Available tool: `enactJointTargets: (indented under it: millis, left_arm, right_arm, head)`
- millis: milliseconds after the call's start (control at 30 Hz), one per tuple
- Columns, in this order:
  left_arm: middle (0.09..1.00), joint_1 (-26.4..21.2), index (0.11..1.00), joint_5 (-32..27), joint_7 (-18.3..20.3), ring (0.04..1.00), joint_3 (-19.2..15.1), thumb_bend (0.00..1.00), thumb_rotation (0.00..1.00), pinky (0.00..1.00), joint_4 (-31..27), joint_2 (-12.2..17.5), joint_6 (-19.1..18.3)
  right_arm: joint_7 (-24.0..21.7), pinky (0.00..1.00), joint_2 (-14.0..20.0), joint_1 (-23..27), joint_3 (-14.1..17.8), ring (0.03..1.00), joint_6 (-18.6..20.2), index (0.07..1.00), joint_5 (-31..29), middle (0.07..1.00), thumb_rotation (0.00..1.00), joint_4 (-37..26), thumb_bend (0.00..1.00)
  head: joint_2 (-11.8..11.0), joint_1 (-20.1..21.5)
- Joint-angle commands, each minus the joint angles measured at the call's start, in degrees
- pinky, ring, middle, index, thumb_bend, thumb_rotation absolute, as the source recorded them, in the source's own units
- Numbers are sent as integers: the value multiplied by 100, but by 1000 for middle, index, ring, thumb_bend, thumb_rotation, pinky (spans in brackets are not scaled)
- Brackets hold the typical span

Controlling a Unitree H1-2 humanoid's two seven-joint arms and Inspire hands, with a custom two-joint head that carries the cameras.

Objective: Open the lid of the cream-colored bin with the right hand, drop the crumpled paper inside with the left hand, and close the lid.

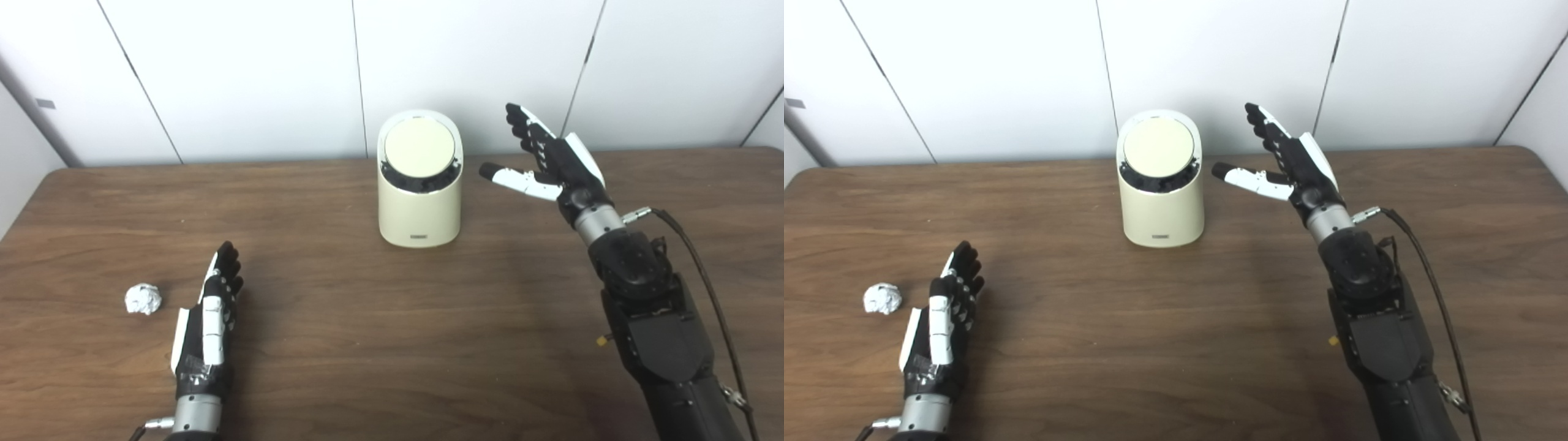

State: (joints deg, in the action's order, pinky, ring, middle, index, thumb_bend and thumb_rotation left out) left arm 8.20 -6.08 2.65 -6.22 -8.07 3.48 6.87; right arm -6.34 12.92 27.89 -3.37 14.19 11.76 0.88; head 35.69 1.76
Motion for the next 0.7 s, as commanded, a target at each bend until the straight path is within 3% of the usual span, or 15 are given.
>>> enactJointTargets:
  millis: [0,267,500,667]
  left_arm:
    - [984,147,1000,68,-35,992,118,596,1000,1000,195,-154,141]
    - [981,162,1000,97,-51,990,126,589,1000,1000,156,-202,72]
    - [974,175,1000,65,-38,989,120,581,1000,1000,116,-222,30]
    - [971,193,1000,130,-85,994,125,581,1000,1000,90,-255,-27]
  right_arm:
    - [59,926,41,451,-8,944,-51,936,80,939,471,-23,770]
    - [49,883,0,965,-120,934,30,924,242,938,505,440,803]
    - [63,860,71,1310,-431,927,-120,929,609,928,548,766,829]
    - [-4,874,101,1527,-581,941,-156,940,714,942,518,959,850]
  head:
    - [1,-8]
    - [-26,4]
    - [-49,31]
    - [-78,42]
